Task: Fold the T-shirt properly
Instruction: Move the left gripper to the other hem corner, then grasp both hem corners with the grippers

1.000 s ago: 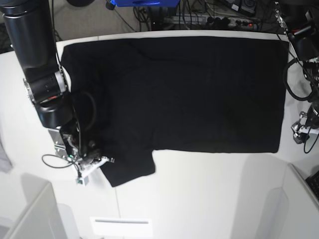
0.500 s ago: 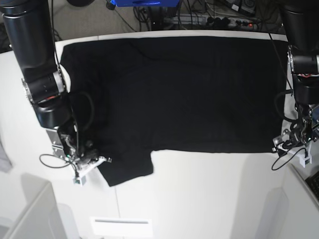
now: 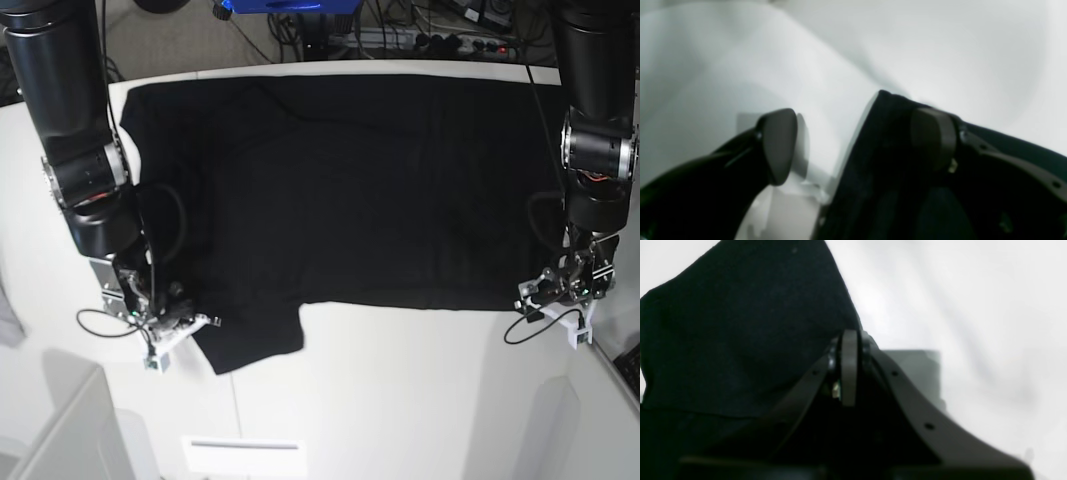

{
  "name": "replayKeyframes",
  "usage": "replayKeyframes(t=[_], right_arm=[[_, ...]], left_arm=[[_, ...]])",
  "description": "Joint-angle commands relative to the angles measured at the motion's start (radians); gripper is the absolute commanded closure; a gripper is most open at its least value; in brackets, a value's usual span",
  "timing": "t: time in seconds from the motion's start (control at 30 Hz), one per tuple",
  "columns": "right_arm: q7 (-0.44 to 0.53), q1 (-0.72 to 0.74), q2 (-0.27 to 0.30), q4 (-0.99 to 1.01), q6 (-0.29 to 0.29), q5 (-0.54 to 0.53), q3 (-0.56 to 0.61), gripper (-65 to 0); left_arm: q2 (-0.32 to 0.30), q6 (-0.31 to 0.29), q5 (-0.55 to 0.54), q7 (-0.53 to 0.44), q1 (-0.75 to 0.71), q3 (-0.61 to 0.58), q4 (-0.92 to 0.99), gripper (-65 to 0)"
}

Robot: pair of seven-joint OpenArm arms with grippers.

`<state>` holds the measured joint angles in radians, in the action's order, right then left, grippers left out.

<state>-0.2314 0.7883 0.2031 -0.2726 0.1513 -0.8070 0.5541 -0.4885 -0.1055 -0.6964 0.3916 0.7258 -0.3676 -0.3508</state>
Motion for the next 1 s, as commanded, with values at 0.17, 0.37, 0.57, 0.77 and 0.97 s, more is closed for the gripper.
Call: replayKeyframes(t=[0.17,0.37,0.57,0.77,0.97], right_arm=[[0.011,0.035,0.008,-0.007,0.006,-0.001,-0.001,0.0],[0.01,0.035,0.008,-0.007,0.006,-0.001,-0.001,0.0],[0.01,0.035,0.008,-0.007,0.008,-0.001,-0.001,0.0],[0.01,0.036,0.008,-0.007,0.008,-0.001,0.001,0.0],[0.01,0.035,0.008,-0.007,0.008,-0.001,0.001,0.0]], left_arm=[[-0.006,-0.003,-0.001,0.0,0.005,0.008,-0.011,-51.5],[-0.011,-0.003,-0.009,-0.013,0.007,0.112,-0.017,-51.5],[-0.048,-0.004,-0.001,0.046,-0.05,0.295,-0.172,-51.5],[-0.045,0.002,0.001,0.068,-0.054,0.292,-0.232,-51.5],[-0.036,0.0,0.189,0.059,-0.01,0.295,-0.123,-51.5]])
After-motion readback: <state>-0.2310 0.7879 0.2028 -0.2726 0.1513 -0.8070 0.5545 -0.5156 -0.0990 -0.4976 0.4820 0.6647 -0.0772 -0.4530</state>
